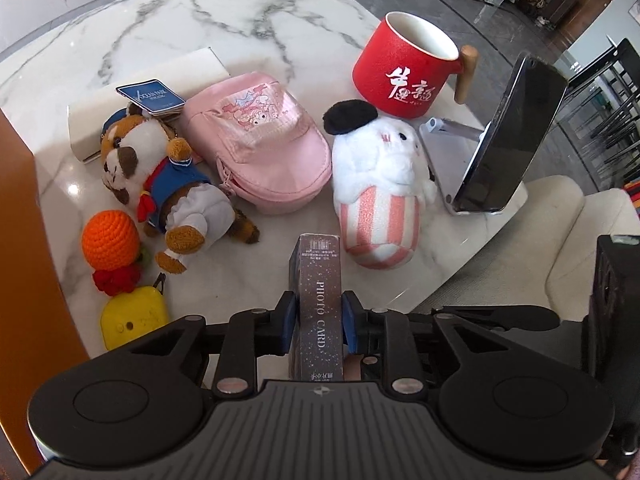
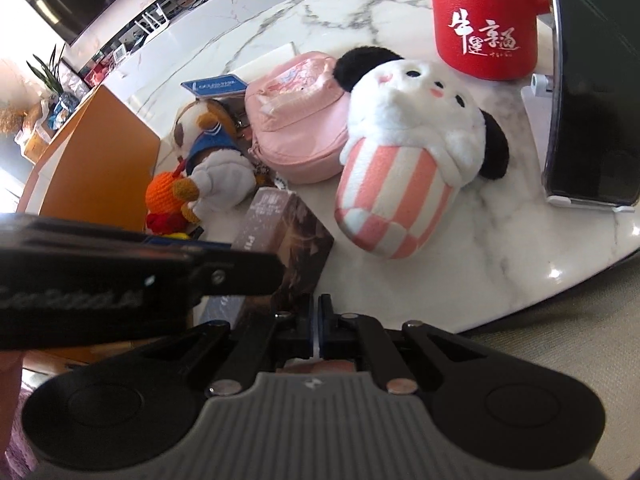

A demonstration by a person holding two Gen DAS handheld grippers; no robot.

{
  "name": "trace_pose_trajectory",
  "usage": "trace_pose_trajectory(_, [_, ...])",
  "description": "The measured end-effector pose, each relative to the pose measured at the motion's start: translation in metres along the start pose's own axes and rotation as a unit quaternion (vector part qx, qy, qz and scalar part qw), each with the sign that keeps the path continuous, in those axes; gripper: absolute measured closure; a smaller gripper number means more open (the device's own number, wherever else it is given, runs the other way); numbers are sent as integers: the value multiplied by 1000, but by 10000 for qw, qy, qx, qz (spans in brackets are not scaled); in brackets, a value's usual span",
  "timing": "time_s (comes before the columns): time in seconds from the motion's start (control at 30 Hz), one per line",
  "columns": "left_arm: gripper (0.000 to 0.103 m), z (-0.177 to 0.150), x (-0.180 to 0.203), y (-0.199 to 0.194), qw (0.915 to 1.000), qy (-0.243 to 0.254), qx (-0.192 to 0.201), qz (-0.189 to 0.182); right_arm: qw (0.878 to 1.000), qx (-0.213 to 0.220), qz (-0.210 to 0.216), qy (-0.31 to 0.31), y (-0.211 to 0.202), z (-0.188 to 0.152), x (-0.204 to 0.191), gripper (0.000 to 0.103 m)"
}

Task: Organize objects
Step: 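Grasp the 'PHOTO CARD' box with the left tool and lift it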

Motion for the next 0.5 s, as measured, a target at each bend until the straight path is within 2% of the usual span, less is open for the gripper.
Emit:
trace_pose_trajectory(0.13, [74,0,2,5,9998,111,4,154,9998,129,-146,-47,-7,1,2,97])
trace_pose_trajectory(0.2, [75,0,2,5,9996,153,71,218,9992,230,-307,-107,-15,1,4,89])
trace_pose_trajectory(0.27, [77,-1,0,2,9994,138,166,258,9989,290,-368,-72,-22,0,7,73])
trace_pose_trajectory(0.43, [77,1,-5,-21,9985,44,520,161,9976,539,-419,77,-45,-5,11,69])
trace_pose_trajectory(0.5, [77,4,-7,-32,9976,1,673,129,9957,807,-461,4,-60,-3,5,63])
Point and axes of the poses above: each gripper's, at about its wrist camera, not at the fingertips, and y roughly the way its jaws point, x to its right, z to its top, the point moved 9 cm from there along y, roughly the way its jaws point, and after that the axes turned 12 degrees about -x, right-handed, at the moved point
